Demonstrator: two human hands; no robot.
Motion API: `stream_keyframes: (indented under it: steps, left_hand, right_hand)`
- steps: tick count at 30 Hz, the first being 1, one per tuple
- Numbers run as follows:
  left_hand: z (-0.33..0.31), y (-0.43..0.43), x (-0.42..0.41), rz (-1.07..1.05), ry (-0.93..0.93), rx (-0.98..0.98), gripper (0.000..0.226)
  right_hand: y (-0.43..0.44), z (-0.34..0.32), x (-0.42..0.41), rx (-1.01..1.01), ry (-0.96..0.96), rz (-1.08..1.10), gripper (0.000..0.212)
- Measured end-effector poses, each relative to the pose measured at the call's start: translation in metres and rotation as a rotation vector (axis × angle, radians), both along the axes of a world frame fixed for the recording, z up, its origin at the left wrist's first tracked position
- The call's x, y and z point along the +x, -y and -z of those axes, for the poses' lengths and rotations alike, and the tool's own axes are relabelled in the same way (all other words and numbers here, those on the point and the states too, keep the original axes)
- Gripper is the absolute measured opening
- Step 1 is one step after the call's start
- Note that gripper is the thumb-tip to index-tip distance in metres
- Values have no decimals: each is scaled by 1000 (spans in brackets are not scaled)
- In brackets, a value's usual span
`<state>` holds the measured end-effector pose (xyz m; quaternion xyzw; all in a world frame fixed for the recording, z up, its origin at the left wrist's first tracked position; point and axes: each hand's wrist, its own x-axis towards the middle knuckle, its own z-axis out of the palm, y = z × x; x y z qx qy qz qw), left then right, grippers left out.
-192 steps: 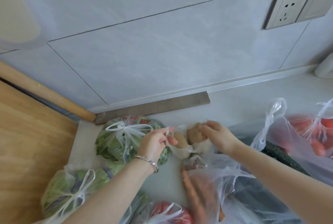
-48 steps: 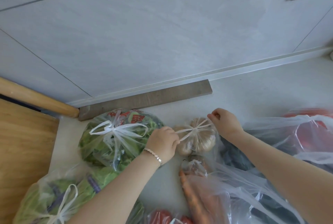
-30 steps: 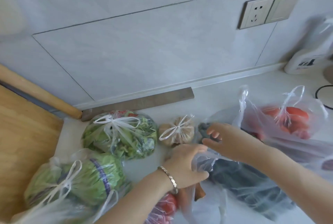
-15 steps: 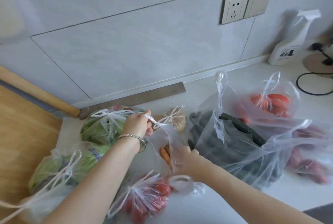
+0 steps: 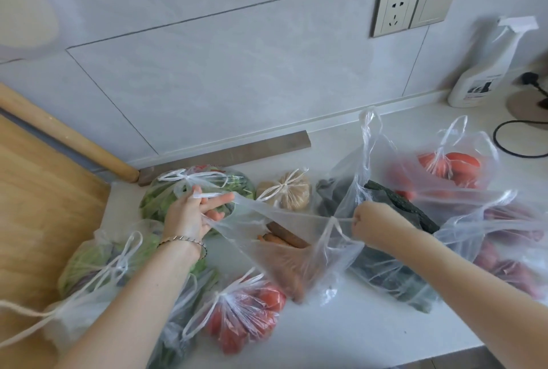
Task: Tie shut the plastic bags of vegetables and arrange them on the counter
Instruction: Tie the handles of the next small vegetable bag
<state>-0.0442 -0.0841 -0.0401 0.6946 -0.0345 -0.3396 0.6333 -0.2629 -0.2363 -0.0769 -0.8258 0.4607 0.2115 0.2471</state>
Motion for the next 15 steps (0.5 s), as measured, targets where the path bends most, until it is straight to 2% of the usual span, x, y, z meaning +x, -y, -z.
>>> stream_keyframes:
  steps: [3, 5, 6, 7, 9, 10, 13, 15]
  left_hand:
    - [0, -5, 2, -91, -33, -100, 23]
    - [-3, -8, 4, -158, -72, -192, 38]
    - [-4, -10, 5, -171, -83, -238, 34]
    - [-5, -11, 6, -168, -99, -259, 28]
    - [-5, -12, 3, -158, -155, -255, 31]
    - [-4, -13, 3, -150, -182, -239, 32]
    - [-7, -14, -3, -52, -160, -209, 35]
    - [-11, -14, -9, 31, -149, -160, 35]
  right_hand:
    - [8, -29, 3, -100, -113, -108, 23]
    - [17, -39, 7, -133, -159, -156, 14]
    - [21, -39, 9, -58, -104, -53, 19]
    - [25, -37, 13, 62, 69, 126, 26]
    - [24, -32, 20, 345, 491, 569, 30]
    - [21, -33, 23, 477, 624, 729, 31]
    - [10, -33, 32, 868, 976, 989, 33]
    - [8, -35, 35, 967, 1137, 1114, 35]
